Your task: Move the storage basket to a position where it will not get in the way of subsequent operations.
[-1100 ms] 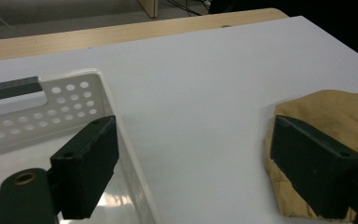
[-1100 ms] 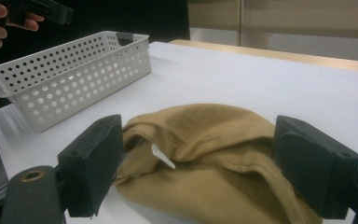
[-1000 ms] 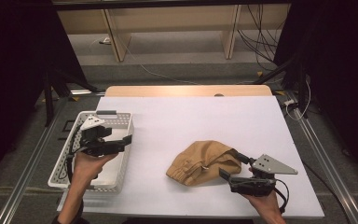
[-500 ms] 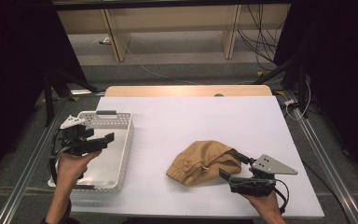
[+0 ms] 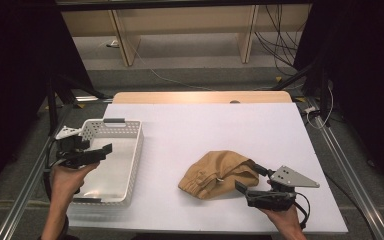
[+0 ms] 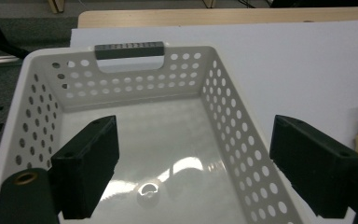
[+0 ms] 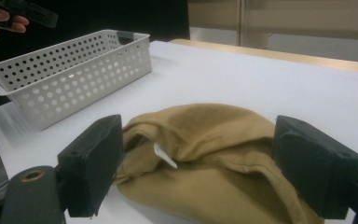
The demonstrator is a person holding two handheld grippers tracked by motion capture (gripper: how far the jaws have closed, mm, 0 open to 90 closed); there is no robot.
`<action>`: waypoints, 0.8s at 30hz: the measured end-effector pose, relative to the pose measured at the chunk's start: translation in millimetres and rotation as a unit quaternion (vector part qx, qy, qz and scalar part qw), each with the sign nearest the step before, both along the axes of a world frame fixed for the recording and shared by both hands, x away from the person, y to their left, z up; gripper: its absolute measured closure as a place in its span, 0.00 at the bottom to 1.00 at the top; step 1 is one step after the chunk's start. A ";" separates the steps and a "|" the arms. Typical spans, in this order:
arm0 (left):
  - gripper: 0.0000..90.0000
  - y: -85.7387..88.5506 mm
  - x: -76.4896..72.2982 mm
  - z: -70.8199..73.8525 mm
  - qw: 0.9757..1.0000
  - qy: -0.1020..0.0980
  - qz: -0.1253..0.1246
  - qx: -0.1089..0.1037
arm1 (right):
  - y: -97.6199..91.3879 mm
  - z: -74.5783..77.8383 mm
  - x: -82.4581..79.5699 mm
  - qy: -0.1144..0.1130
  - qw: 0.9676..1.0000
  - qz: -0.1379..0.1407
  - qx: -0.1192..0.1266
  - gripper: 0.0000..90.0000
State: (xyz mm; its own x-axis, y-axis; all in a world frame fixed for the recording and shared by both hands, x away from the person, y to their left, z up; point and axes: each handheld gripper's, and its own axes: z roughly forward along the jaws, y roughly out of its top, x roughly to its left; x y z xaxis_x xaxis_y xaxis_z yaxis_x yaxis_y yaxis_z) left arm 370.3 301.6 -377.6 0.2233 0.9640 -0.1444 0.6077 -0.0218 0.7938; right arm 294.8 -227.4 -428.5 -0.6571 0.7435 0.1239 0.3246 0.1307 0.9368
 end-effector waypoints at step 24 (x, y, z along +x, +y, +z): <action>0.30 60.4 -3.8 -14.2 0.996 0.044 0.072 0.001 | 0.7 -0.4 0.1 0.000 1.000 0.003 0.000 0.20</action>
